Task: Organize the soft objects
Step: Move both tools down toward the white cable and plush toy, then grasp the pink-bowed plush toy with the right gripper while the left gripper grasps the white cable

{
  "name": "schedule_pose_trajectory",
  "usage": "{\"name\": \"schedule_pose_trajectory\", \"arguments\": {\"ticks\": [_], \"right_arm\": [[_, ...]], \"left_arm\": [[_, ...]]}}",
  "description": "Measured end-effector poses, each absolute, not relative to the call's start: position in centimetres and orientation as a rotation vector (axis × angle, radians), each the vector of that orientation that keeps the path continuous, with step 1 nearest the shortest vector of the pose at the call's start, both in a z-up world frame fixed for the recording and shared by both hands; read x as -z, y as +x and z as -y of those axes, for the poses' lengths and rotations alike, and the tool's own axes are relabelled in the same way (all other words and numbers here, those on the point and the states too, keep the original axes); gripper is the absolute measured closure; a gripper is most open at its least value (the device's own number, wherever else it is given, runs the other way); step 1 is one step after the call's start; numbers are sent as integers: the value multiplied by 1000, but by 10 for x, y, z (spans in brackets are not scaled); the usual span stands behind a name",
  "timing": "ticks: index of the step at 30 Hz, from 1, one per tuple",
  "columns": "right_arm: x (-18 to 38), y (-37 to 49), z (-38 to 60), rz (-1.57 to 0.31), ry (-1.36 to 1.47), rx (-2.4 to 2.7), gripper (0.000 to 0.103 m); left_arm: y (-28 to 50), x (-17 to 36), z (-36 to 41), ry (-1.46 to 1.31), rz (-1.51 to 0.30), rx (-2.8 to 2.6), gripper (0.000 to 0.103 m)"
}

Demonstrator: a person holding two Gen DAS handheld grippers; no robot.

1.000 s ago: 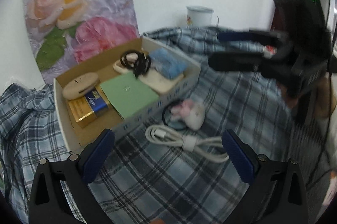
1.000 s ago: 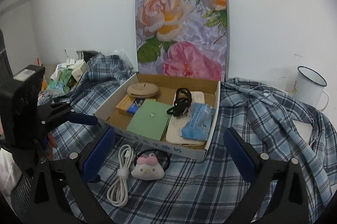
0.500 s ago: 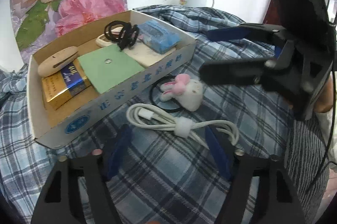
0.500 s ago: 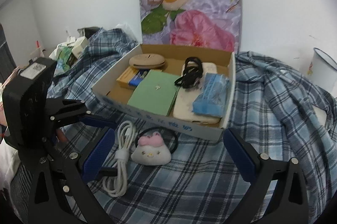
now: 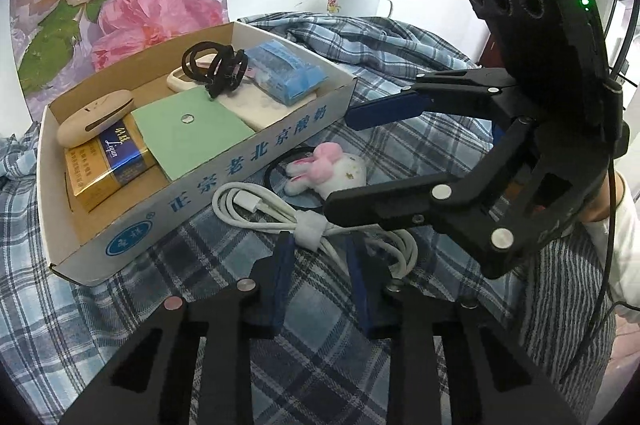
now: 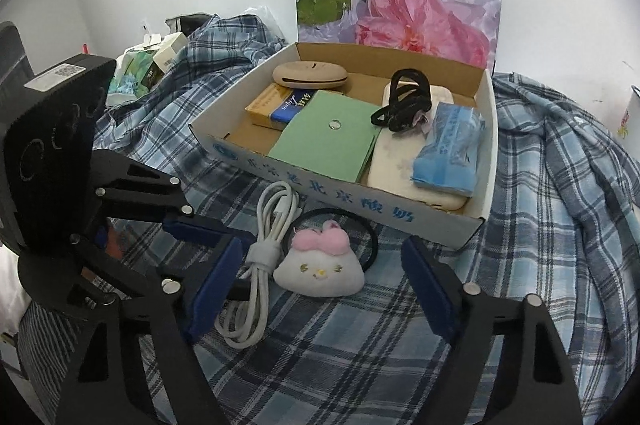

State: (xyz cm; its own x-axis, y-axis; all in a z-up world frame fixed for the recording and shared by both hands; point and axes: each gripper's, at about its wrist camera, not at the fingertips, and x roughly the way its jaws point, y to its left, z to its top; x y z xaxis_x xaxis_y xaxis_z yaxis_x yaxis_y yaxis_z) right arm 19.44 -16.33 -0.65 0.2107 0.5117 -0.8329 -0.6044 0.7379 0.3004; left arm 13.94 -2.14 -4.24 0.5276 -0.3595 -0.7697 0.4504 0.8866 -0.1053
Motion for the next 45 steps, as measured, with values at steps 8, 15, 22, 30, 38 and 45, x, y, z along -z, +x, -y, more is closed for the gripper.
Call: {"name": "schedule_pose_trajectory", "arguments": {"ticks": [8, 15, 22, 30, 38, 45], "right_arm": [[5, 194, 163, -1119, -94, -787, 28], [11, 195, 162, -1132, -82, -794, 58], [18, 196, 159, -1158, -101, -781, 62], [18, 195, 159, -1153, -111, -787, 65], [18, 193, 158, -1166, -101, -822, 65], [15, 185, 150, -1177, -121, -887, 68]], "left_arm": [[139, 41, 21, 104, -893, 474, 80], [137, 38, 18, 93, -894, 478, 92], [136, 39, 22, 129, -889, 470, 92], [138, 42, 24, 128, -900, 470, 72], [142, 44, 18, 128, -897, 418, 19], [148, 48, 11, 101, -924, 404, 13]]}}
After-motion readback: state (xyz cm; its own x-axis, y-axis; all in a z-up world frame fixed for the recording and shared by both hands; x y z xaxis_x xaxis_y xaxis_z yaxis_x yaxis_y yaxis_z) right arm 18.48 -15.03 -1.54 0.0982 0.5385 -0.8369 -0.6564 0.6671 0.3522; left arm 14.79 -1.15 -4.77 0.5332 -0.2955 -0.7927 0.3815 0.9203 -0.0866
